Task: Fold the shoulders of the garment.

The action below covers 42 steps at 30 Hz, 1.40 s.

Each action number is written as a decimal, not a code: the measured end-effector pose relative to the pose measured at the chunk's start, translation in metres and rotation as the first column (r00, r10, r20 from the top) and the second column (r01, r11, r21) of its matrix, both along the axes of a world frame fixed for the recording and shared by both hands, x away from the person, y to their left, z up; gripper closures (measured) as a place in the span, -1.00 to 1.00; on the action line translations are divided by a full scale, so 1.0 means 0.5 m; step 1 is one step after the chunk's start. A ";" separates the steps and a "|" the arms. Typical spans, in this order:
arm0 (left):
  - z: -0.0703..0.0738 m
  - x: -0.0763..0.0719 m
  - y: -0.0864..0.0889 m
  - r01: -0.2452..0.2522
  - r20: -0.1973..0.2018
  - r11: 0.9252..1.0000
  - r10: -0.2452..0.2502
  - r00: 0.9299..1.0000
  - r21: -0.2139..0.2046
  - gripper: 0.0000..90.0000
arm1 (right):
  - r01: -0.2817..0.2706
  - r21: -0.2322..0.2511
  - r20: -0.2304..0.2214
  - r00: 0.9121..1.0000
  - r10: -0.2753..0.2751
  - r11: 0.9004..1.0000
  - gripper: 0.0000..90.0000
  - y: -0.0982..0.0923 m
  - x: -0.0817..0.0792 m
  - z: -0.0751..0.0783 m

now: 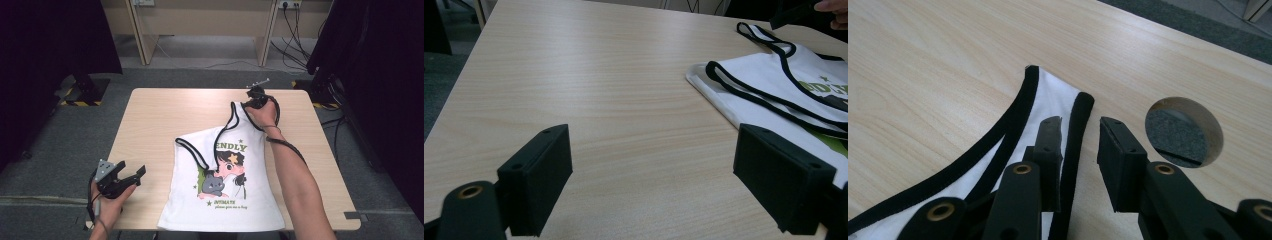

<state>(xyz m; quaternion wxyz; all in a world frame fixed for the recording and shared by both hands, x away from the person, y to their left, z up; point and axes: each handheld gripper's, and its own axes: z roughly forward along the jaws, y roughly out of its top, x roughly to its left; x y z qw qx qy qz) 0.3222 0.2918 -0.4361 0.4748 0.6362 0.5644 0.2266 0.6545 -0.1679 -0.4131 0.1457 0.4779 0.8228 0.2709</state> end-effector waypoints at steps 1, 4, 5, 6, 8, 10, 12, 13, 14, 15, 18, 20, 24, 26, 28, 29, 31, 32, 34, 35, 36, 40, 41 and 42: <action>0.000 0.000 0.000 0.000 0.000 1.000 0.000 1.000 0.000 -0.66 | 0.000 0.000 0.000 1.000 0.000 1.000 0.59 0.000 0.000 0.000; 0.000 0.000 0.000 0.003 0.001 1.000 -0.003 1.000 0.004 -0.66 | 0.002 -0.008 -0.009 1.000 -0.002 1.000 0.59 0.003 0.003 -0.004; 0.000 0.000 0.000 0.003 0.001 1.000 -0.003 1.000 0.004 -0.66 | 0.002 -0.008 -0.009 1.000 -0.002 1.000 0.59 0.003 0.003 -0.004; 0.000 0.000 0.000 0.004 0.000 1.000 -0.004 1.000 0.004 -0.66 | 0.004 -0.019 -0.019 1.000 -0.004 1.000 0.59 0.005 0.005 -0.008; 0.000 0.000 0.000 0.004 0.000 1.000 -0.004 1.000 0.004 -0.66 | 0.008 -0.021 -0.023 1.000 -0.008 1.000 0.60 0.006 0.007 -0.013; 0.000 0.000 0.000 0.005 0.001 1.000 -0.005 1.000 0.001 -0.66 | 0.008 -0.021 -0.023 1.000 -0.008 1.000 0.60 0.006 0.007 -0.013; 0.000 0.000 0.000 0.005 0.001 1.000 -0.005 1.000 0.001 -0.66 | 0.011 -0.022 -0.029 0.999 -0.012 1.000 0.65 0.006 0.009 -0.016; 0.000 0.000 0.000 0.005 0.001 1.000 -0.005 1.000 0.001 -0.66 | 0.003 -0.025 -0.041 0.999 -0.004 1.000 0.65 0.007 0.009 -0.022; 0.000 0.000 -0.001 0.007 0.001 1.000 -0.007 1.000 0.006 -0.66 | 0.003 -0.025 -0.041 0.999 -0.004 1.000 0.73 0.007 0.009 -0.022; 0.000 0.000 -0.001 0.007 0.001 1.000 -0.007 1.000 0.006 -0.66 | 0.003 -0.025 -0.041 0.999 -0.004 1.000 0.73 0.007 0.009 -0.022; 0.000 0.000 -0.001 0.007 0.002 1.000 -0.007 1.000 0.007 -0.66 | 0.000 -0.019 -0.044 0.999 -0.001 1.000 0.82 0.008 0.008 -0.025; 0.000 -0.001 -0.002 0.008 0.002 1.000 -0.008 1.000 0.009 -0.66 | -0.003 -0.015 -0.042 0.999 0.003 1.000 0.87 0.009 0.008 -0.026; 0.000 -0.001 -0.002 0.010 0.002 1.000 -0.010 1.000 0.011 -0.66 | 0.008 0.007 -0.040 0.999 -0.007 1.000 0.92 0.006 0.005 -0.028; 0.000 -0.001 -0.003 0.009 0.000 1.000 -0.009 1.000 0.009 -0.66 | 0.008 0.007 -0.040 0.999 -0.007 1.000 0.92 0.006 0.005 -0.028; 0.000 -0.001 -0.002 0.008 0.001 1.000 -0.008 1.000 0.008 -0.66 | 0.013 0.019 -0.037 0.999 -0.012 1.000 0.95 0.006 0.002 -0.024; 0.000 -0.001 -0.002 0.007 0.001 1.000 -0.007 1.000 0.007 -0.65 | 0.002 0.037 -0.020 1.000 -0.001 0.999 0.95 0.007 -0.003 -0.018; 0.000 -0.001 -0.002 0.007 -0.001 1.000 -0.007 1.000 0.008 -0.65 | -0.008 0.049 -0.016 1.000 0.008 0.999 0.95 0.007 -0.009 -0.012; 0.000 -0.001 -0.002 0.006 -0.001 1.000 -0.006 1.000 0.007 -0.65 | -0.011 0.053 -0.012 1.000 0.011 0.999 0.95 0.006 -0.012 -0.009; 0.000 -0.001 -0.003 0.006 0.000 1.000 -0.006 1.000 0.009 -0.65 | -0.019 0.061 0.003 1.000 0.019 0.998 0.95 0.005 -0.020 -0.001; 0.000 -0.001 -0.003 0.005 0.001 1.000 -0.005 1.000 0.011 -0.65 | -0.022 0.071 0.010 1.000 0.022 0.997 0.95 0.005 -0.026 0.005; 0.001 -0.001 -0.004 0.006 0.001 1.000 -0.006 1.000 0.015 -0.65 | -0.030 0.077 0.019 0.999 0.029 0.997 0.95 0.006 -0.032 0.010; 0.001 -0.002 -0.008 0.012 0.007 0.999 -0.012 1.000 0.037 -0.65 | -0.071 0.068 0.053 0.996 0.067 0.995 0.96 0.011 -0.060 0.028; 0.002 -0.002 -0.010 0.014 0.009 0.999 -0.014 1.000 0.042 -0.65 | -0.074 0.074 0.060 0.996 0.070 0.995 0.96 0.012 -0.067 0.033; 0.002 -0.003 -0.011 0.014 0.010 0.999 -0.014 1.000 0.045 -0.64 | -0.083 0.076 0.069 0.995 0.077 0.994 0.96 0.012 -0.076 0.037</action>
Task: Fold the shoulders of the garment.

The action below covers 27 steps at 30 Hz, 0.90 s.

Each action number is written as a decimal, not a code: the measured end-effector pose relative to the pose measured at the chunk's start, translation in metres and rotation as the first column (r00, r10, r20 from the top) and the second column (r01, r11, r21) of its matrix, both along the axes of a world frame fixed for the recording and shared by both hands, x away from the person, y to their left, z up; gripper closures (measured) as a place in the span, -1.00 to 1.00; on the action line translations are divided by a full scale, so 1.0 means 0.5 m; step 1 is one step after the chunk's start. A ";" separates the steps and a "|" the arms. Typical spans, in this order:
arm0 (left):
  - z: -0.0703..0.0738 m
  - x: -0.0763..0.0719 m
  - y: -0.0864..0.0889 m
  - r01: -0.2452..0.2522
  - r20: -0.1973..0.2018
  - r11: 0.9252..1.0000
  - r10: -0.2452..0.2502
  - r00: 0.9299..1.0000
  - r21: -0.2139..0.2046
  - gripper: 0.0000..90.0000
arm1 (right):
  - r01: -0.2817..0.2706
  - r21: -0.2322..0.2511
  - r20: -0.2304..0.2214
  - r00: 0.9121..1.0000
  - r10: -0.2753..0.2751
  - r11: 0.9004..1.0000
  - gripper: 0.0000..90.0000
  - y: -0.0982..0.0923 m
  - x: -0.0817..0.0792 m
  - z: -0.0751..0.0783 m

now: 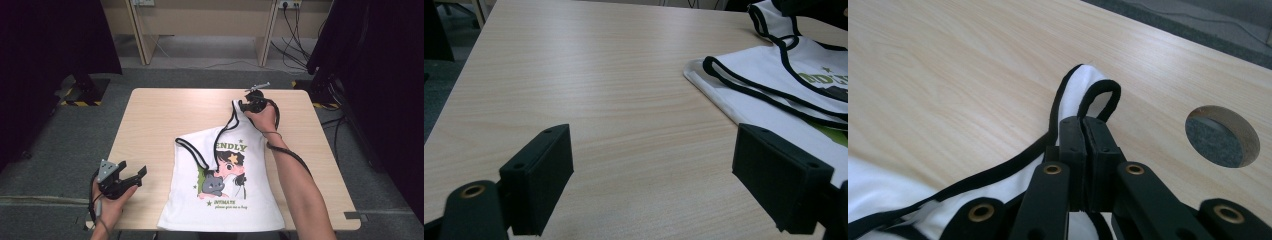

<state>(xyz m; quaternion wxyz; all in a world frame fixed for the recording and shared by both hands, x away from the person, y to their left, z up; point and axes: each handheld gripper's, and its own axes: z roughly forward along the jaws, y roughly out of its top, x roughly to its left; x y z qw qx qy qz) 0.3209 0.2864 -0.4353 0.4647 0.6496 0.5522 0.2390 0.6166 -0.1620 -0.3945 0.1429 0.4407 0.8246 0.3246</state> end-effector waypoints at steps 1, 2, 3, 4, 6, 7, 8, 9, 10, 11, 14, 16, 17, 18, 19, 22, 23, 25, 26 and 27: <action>0.000 0.000 -0.001 0.001 0.001 1.000 -0.001 1.000 0.003 -0.64 | -0.010 0.001 0.010 1.000 0.010 1.000 0.96 0.001 -0.009 0.004; 0.000 0.000 -0.002 0.003 0.001 1.000 -0.003 1.000 0.006 -0.64 | -0.020 0.001 0.022 1.000 0.020 1.000 0.96 0.001 -0.018 0.009; 0.000 0.000 -0.002 0.004 0.001 1.000 -0.004 1.000 0.008 -0.64 | -0.029 0.002 0.032 0.999 0.029 1.000 0.96 0.002 -0.028 0.012; 0.000 0.000 -0.002 0.003 0.001 1.000 -0.003 1.000 0.009 -0.64 | -0.039 -0.001 0.041 0.998 0.039 0.999 0.96 0.003 -0.038 0.016; 0.000 -0.001 -0.002 0.005 0.002 1.000 -0.005 1.000 0.011 -0.64 | -0.055 -0.005 0.058 0.997 0.055 0.998 0.96 0.002 -0.057 0.022; 0.000 -0.001 -0.002 0.005 0.001 1.000 -0.005 1.000 0.012 -0.64 | -0.064 -0.007 0.066 0.996 0.065 0.998 0.96 0.002 -0.067 0.023; 0.001 -0.001 -0.002 0.005 0.003 1.000 -0.006 1.000 0.013 -0.64 | -0.075 -0.011 0.074 0.994 0.075 0.997 0.96 0.001 -0.076 0.024; 0.001 -0.001 -0.003 0.006 0.004 1.000 -0.006 1.000 0.014 -0.64 | -0.083 -0.011 0.082 0.993 0.083 0.997 0.96 0.000 -0.086 0.024; 0.001 -0.002 -0.003 0.008 0.005 1.000 -0.008 1.000 0.016 -0.64 | -0.089 -0.011 0.088 0.992 0.089 0.996 0.96 -0.001 -0.096 0.024; 0.001 -0.001 -0.004 0.008 0.004 1.000 -0.008 1.000 0.017 -0.64 | -0.096 -0.009 0.096 0.991 0.097 0.995 0.96 -0.002 -0.107 0.025; 0.001 -0.001 -0.005 0.009 0.002 1.000 -0.009 1.000 0.024 -0.64 | -0.126 0.001 0.118 0.985 0.125 0.992 0.96 -0.003 -0.140 0.029; 0.001 -0.001 -0.006 0.011 0.002 1.000 -0.011 1.000 0.029 -0.64 | -0.147 -0.005 0.132 0.980 0.147 0.989 0.96 -0.002 -0.163 0.031; 0.001 -0.001 -0.006 0.011 0.003 1.000 -0.011 1.000 0.029 -0.64 | -0.158 -0.010 0.140 0.977 0.158 0.987 0.96 -0.002 -0.175 0.031; 0.001 -0.001 -0.006 0.011 0.003 1.000 -0.011 1.000 0.028 -0.63 | -0.167 -0.011 0.147 0.975 0.167 0.986 0.96 -0.002 -0.185 0.030; 0.001 -0.002 -0.005 0.011 0.005 1.000 -0.011 1.000 0.027 -0.63 | -0.173 -0.013 0.150 0.973 0.173 0.985 0.96 -0.003 -0.195 0.028; 0.001 -0.002 -0.005 0.010 0.005 1.000 -0.010 1.000 0.026 -0.63 | -0.192 -0.020 0.151 0.970 0.193 0.981 0.96 -0.006 -0.223 0.018; 0.001 -0.002 -0.005 0.009 0.003 1.000 -0.009 1.000 0.027 -0.63 | -0.199 -0.024 0.150 0.968 0.200 0.980 0.96 -0.007 -0.231 0.014; 0.001 -0.002 -0.005 0.009 0.002 1.000 -0.010 1.000 0.028 -0.63 | -0.208 -0.032 0.143 0.967 0.211 0.978 0.96 -0.009 -0.248 0.008; 0.001 -0.002 -0.005 0.009 0.002 1.000 -0.010 1.000 0.028 -0.63 | -0.216 -0.032 0.139 0.966 0.218 0.976 0.96 -0.010 -0.257 0.005; 0.001 -0.002 -0.005 0.009 0.002 1.000 -0.009 1.000 0.027 -0.63 | -0.223 -0.035 0.135 0.965 0.226 0.974 0.96 -0.011 -0.265 0.003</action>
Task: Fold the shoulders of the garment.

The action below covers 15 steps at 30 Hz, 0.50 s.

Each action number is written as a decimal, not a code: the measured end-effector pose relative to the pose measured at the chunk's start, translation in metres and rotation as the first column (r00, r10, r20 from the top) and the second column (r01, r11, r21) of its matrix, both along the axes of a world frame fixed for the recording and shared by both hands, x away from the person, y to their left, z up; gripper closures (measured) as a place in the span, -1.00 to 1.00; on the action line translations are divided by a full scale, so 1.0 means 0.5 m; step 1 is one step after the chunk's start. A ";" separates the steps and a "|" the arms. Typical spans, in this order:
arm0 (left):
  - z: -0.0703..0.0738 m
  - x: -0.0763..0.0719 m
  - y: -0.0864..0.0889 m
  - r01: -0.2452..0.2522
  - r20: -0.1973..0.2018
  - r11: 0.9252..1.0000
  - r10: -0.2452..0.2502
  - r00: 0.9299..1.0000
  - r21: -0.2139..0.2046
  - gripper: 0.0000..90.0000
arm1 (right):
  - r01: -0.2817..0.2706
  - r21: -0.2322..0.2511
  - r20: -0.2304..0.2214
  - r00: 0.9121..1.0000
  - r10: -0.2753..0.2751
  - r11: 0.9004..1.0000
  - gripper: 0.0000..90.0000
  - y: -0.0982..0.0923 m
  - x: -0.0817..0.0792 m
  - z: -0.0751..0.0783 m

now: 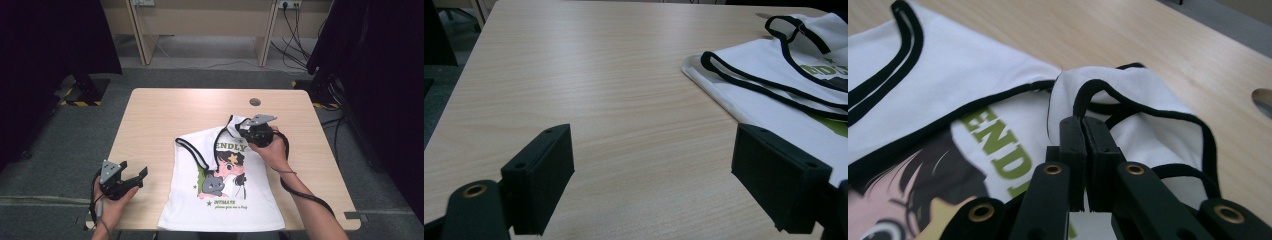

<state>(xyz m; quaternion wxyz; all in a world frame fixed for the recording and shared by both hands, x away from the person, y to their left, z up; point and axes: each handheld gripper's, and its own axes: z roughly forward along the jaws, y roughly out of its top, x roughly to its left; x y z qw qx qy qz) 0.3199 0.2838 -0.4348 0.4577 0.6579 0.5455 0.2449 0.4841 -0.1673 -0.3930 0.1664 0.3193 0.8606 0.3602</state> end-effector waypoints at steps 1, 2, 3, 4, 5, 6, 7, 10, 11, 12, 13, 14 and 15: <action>0.000 0.000 0.000 0.000 -0.001 1.000 0.000 1.000 0.000 -0.63 | -0.010 -0.011 -0.001 1.000 0.010 1.000 0.96 0.000 -0.008 -0.001; 0.000 0.000 0.000 0.000 -0.002 1.000 0.000 1.000 0.000 -0.63 | -0.018 -0.017 -0.001 1.000 0.018 1.000 0.96 -0.001 -0.016 -0.002; 0.000 0.001 0.000 0.001 -0.002 1.000 -0.001 1.000 -0.001 -0.63 | -0.027 -0.019 -0.006 1.000 0.026 0.999 0.96 -0.002 -0.023 -0.003; 0.000 0.000 0.000 0.001 -0.002 1.000 -0.001 1.000 0.000 -0.63 | -0.038 -0.025 -0.008 0.999 0.038 0.999 0.95 -0.003 -0.030 -0.004; 0.000 0.000 0.000 0.001 -0.002 1.000 -0.001 1.000 0.000 -0.63 | -0.047 -0.029 -0.011 0.999 0.046 0.998 0.95 -0.004 -0.036 -0.004; 0.000 0.000 0.000 0.000 -0.001 1.000 0.000 1.000 -0.001 -0.63 | -0.055 -0.032 -0.014 0.998 0.055 0.998 0.93 -0.004 -0.042 -0.006; 0.000 0.000 0.000 0.000 -0.001 1.000 0.000 1.000 -0.001 -0.63 | -0.061 -0.040 -0.015 0.998 0.060 0.997 0.91 -0.005 -0.047 -0.008; 0.000 -0.001 0.000 0.001 0.001 1.000 -0.001 1.000 0.002 -0.63 | -0.075 -0.067 -0.017 0.997 0.074 0.995 0.79 -0.008 -0.058 -0.013; 0.000 -0.001 0.000 0.002 0.001 1.000 -0.002 1.000 0.003 -0.63 | -0.075 -0.074 -0.012 0.997 0.075 0.994 0.72 -0.009 -0.062 -0.013; 0.000 -0.002 0.000 0.003 0.003 1.000 -0.003 1.000 0.005 -0.63 | -0.077 -0.079 -0.004 0.997 0.077 0.994 0.63 -0.010 -0.064 -0.010; 0.000 -0.002 0.000 0.003 0.003 1.000 -0.003 1.000 0.006 -0.63 | -0.075 -0.077 0.006 0.997 0.075 0.994 0.54 -0.011 -0.065 -0.006; 0.000 -0.002 -0.001 0.003 0.002 1.000 -0.003 1.000 0.007 -0.62 | -0.070 -0.076 0.021 0.997 0.072 0.995 0.45 -0.011 -0.066 0.000; 0.000 -0.001 -0.001 0.004 0.001 1.000 -0.004 1.000 0.008 -0.62 | -0.070 -0.083 0.042 0.996 0.074 0.994 0.36 -0.011 -0.065 0.007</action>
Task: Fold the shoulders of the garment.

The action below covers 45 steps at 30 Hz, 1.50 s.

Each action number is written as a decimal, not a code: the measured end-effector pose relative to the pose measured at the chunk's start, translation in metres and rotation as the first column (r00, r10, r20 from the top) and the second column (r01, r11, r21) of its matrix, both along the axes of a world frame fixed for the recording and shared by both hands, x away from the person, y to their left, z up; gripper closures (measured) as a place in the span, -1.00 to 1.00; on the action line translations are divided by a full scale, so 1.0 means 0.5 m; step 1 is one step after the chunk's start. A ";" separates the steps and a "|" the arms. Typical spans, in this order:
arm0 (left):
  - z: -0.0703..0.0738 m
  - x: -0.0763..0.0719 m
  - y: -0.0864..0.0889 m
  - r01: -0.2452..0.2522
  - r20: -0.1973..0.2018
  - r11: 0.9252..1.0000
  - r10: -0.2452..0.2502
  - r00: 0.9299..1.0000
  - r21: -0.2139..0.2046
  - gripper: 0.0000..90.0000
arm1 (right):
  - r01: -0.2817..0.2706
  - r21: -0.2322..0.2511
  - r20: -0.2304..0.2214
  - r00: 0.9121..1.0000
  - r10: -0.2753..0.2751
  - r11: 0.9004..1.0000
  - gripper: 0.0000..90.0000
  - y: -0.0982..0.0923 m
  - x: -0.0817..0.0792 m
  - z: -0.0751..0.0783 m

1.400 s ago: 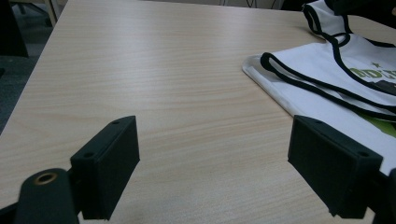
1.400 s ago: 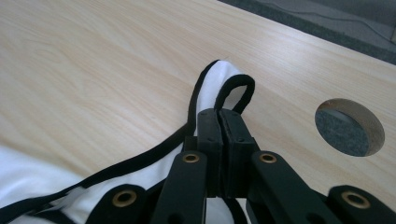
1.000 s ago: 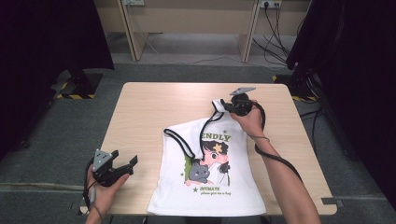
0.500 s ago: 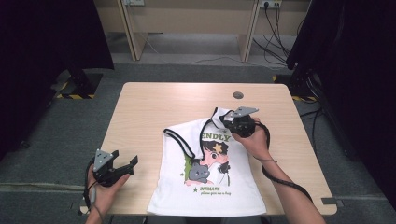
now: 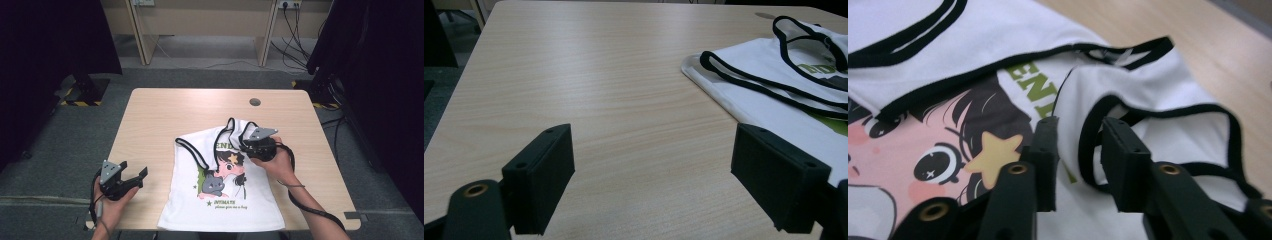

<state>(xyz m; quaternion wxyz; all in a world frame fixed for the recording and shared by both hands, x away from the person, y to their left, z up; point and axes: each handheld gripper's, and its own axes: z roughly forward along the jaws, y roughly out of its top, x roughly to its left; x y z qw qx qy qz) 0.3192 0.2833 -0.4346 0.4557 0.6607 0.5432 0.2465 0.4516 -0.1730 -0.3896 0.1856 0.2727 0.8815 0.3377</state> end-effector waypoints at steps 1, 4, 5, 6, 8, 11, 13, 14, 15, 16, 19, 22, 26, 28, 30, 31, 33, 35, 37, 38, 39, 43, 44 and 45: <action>0.000 0.000 0.000 0.000 -0.001 1.000 0.000 1.000 0.001 -0.62 | -0.001 -0.007 0.018 1.000 0.001 1.000 0.25 0.001 0.002 0.006; 0.000 0.000 0.000 -0.001 0.001 1.000 0.001 1.000 0.001 -0.62 | -0.013 -0.032 0.049 0.999 0.014 0.999 0.09 0.009 0.019 0.018; 0.000 0.000 0.000 -0.001 0.002 1.000 0.001 1.000 0.000 -0.62 | -0.017 -0.046 0.057 0.998 0.019 0.999 0.07 0.013 0.026 0.019; 0.000 0.000 0.000 -0.001 0.002 1.000 0.001 1.000 0.001 -0.62 | -0.024 -0.062 0.060 0.998 0.028 0.998 0.07 0.018 0.032 0.019; 0.000 0.000 -0.001 0.000 0.000 1.000 0.000 1.000 0.002 -0.62 | -0.046 -0.096 0.057 0.997 0.052 0.994 0.07 0.030 0.043 0.014; 0.000 0.000 -0.001 0.001 0.000 1.000 -0.001 1.000 0.003 -0.62 | -0.078 -0.160 0.045 0.995 0.086 0.984 0.16 0.048 0.057 0.003; 0.000 0.000 -0.001 0.002 0.002 1.000 -0.002 1.000 0.001 -0.62 | -0.102 -0.183 0.029 0.994 0.109 0.978 0.39 0.057 0.061 -0.005; 0.000 -0.001 -0.001 0.002 0.003 1.000 -0.002 1.000 0.002 -0.62 | -0.102 -0.196 0.022 0.994 0.108 0.975 0.51 0.060 0.063 -0.009; 0.000 -0.001 -0.001 0.002 0.003 1.000 -0.002 1.000 0.003 -0.62 | -0.098 -0.202 0.011 0.995 0.102 0.974 0.61 0.062 0.064 -0.011; 0.000 -0.001 -0.001 0.003 0.004 1.000 -0.003 1.000 0.005 -0.62 | -0.094 -0.194 -0.001 0.995 0.096 0.976 0.70 0.062 0.064 -0.013; 0.000 -0.001 -0.002 0.005 0.002 1.000 -0.005 1.000 0.011 -0.62 | -0.080 -0.174 -0.017 0.997 0.078 0.982 0.83 0.060 0.057 -0.015; 0.000 -0.001 -0.002 0.004 0.001 1.000 -0.004 1.000 0.009 -0.62 | -0.086 -0.157 -0.023 0.996 0.083 0.984 0.86 0.056 0.046 -0.012; 0.000 0.000 -0.002 0.003 0.000 1.000 -0.003 1.000 0.010 -0.62 | -0.095 -0.120 -0.026 0.995 0.093 0.988 0.87 0.050 0.026 -0.004; 0.000 -0.001 -0.002 0.004 0.001 1.000 -0.004 1.000 0.013 -0.62 | -0.100 -0.095 -0.018 0.995 0.099 0.990 0.87 0.047 0.014 0.002; 0.000 -0.001 -0.002 0.004 0.001 1.000 -0.004 1.000 0.013 -0.62 | -0.104 -0.077 0.002 0.995 0.104 0.992 0.87 0.043 -0.001 0.008; 0.000 -0.001 -0.002 0.003 0.001 1.000 -0.003 1.000 0.012 -0.62 | -0.106 -0.069 0.010 0.994 0.107 0.992 0.87 0.041 -0.009 0.011; 0.000 0.000 -0.003 0.004 -0.001 1.000 -0.004 1.000 0.016 -0.62 | -0.112 -0.065 0.025 0.993 0.114 0.992 0.87 0.039 -0.025 0.013; 0.001 -0.001 -0.003 0.005 0.000 1.000 -0.005 1.000 0.018 -0.61 | -0.122 -0.066 0.034 0.992 0.125 0.990 0.87 0.036 -0.040 0.012; 0.001 -0.001 -0.003 0.004 0.000 1.000 -0.004 1.000 0.019 -0.61 | -0.129 -0.069 0.036 0.991 0.132 0.989 0.87 0.033 -0.054 0.009; 0.001 0.000 -0.003 0.004 -0.001 1.000 -0.004 1.000 0.019 -0.61 | -0.129 -0.072 0.039 0.990 0.132 0.989 0.87 0.032 -0.061 0.006; 0.001 0.000 -0.003 0.005 -0.002 1.000 -0.005 1.000 0.019 -0.61 | -0.133 -0.078 0.040 0.990 0.136 0.988 0.87 0.031 -0.066 0.003; 0.001 0.000 -0.003 0.005 -0.001 1.000 -0.005 1.000 0.020 -0.61 | -0.131 -0.090 0.040 0.990 0.135 0.987 0.86 0.027 -0.081 -0.013; 0.001 -0.001 -0.003 0.006 0.000 1.000 -0.006 1.000 0.019 -0.61 | -0.130 -0.089 0.040 0.990 0.134 0.988 0.86 0.026 -0.085 -0.017; 0.001 -0.001 -0.003 0.006 0.000 1.000 -0.006 1.000 0.019 -0.61 | -0.128 -0.088 0.038 0.991 0.132 0.988 0.86 0.025 -0.088 -0.021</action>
